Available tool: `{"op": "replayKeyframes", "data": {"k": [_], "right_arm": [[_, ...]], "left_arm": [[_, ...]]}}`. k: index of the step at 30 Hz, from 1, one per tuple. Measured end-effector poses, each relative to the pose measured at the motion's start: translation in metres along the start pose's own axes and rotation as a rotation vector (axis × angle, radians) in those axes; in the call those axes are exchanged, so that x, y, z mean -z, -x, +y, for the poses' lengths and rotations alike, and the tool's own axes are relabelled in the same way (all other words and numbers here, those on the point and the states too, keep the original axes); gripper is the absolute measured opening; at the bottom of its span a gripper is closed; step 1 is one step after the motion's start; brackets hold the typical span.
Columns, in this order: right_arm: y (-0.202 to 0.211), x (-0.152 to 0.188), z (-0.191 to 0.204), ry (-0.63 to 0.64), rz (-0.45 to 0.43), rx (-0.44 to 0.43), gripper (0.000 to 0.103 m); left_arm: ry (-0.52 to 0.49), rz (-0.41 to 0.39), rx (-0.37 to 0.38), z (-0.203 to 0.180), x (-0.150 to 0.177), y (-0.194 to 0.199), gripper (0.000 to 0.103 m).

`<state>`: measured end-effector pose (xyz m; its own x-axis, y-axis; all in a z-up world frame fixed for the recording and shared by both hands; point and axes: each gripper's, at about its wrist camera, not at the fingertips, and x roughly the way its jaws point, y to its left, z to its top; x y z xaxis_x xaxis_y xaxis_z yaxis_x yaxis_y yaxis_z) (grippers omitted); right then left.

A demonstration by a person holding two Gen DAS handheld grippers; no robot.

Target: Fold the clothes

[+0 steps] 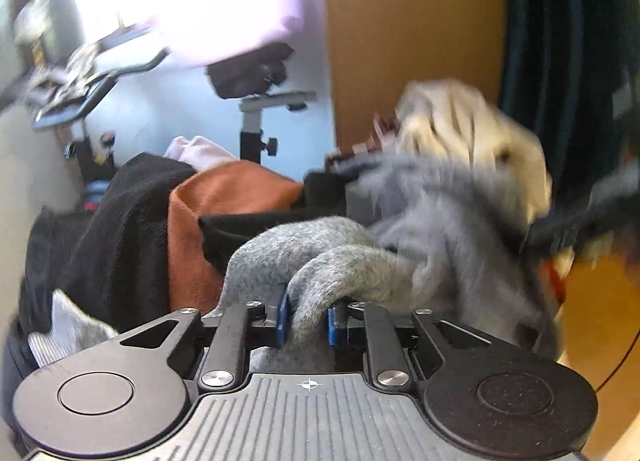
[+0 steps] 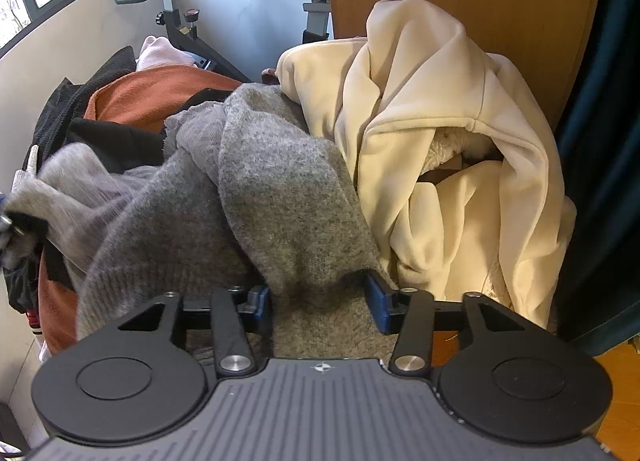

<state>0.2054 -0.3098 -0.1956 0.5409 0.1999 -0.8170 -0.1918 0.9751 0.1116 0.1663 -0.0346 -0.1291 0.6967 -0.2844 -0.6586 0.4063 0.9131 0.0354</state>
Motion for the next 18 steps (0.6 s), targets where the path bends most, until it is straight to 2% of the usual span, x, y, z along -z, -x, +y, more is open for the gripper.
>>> {"op": "replayKeyframes", "data": {"k": [1, 4, 7, 10, 18], "right_arm": [[-0.001, 0.0, 0.0, 0.0, 0.0, 0.001, 0.055], [-0.004, 0.0, 0.0, -0.002, 0.007, -0.016, 0.053], [-0.004, -0.001, 0.002, 0.007, 0.005, -0.064, 0.023], [-0.001, -0.001, 0.008, 0.039, -0.005, -0.103, 0.015], [0.028, -0.012, 0.033, 0.123, -0.095, -0.212, 0.013]], "left_arm": [[0.055, -0.019, 0.018, 0.004, -0.003, 0.005, 0.01], [0.192, -0.073, 0.052, 0.015, -0.011, 0.018, 0.008], [0.292, -0.11, 0.068, 0.023, -0.019, 0.026, 0.008], [0.348, -0.139, 0.081, 0.029, -0.025, 0.033, 0.007], [0.382, -0.342, 0.085, 0.034, -0.059, 0.074, 0.007]]}}
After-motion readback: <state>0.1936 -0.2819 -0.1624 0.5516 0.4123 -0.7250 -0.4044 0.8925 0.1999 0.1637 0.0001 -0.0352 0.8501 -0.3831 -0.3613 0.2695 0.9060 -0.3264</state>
